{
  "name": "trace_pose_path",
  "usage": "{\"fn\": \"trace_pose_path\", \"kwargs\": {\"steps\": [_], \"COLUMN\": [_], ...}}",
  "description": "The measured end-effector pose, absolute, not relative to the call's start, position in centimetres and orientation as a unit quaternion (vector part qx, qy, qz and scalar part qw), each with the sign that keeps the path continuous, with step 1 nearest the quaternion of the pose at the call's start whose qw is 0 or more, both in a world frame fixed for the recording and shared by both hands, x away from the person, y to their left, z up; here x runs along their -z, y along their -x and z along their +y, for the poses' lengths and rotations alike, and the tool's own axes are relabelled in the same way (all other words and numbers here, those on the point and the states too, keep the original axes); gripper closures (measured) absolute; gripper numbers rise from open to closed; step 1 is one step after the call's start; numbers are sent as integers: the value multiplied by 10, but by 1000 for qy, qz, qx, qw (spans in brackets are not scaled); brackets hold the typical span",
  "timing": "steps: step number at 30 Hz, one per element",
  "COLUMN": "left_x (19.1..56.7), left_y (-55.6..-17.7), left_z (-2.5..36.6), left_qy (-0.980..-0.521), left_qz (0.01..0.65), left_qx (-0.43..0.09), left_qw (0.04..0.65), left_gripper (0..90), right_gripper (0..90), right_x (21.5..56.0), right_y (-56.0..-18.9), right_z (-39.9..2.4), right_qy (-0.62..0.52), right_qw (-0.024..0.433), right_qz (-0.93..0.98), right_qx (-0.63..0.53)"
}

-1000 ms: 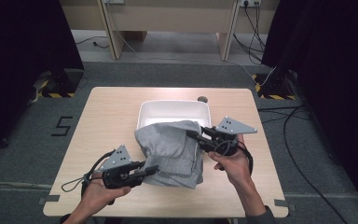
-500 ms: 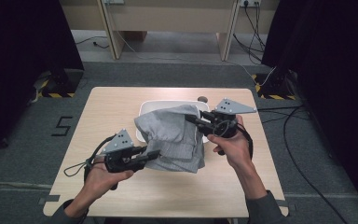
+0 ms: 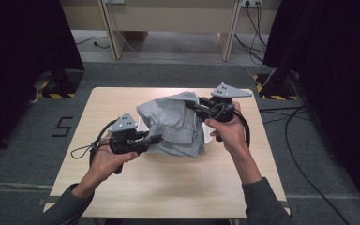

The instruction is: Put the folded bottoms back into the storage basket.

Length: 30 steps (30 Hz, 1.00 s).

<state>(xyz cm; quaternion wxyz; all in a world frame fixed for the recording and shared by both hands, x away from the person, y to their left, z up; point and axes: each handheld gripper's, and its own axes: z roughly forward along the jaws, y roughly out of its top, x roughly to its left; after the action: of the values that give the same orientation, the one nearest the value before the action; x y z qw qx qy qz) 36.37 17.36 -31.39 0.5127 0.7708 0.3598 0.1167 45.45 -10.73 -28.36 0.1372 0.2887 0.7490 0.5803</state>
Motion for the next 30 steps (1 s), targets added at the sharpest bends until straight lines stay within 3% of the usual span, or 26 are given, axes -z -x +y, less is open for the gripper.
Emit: {"fn": "trace_pose_path", "kwargs": {"steps": [30], "left_x": [375], "left_y": [-440], "left_z": [155], "left_qy": [-777], "left_qz": [430], "left_qx": [-118], "left_qw": [445], "left_gripper": [728], "right_gripper": [732], "right_x": [347], "right_y": [-535], "right_z": [-92], "right_qy": [-374], "right_qw": [125], "right_qz": [765], "right_qx": [-510]}}
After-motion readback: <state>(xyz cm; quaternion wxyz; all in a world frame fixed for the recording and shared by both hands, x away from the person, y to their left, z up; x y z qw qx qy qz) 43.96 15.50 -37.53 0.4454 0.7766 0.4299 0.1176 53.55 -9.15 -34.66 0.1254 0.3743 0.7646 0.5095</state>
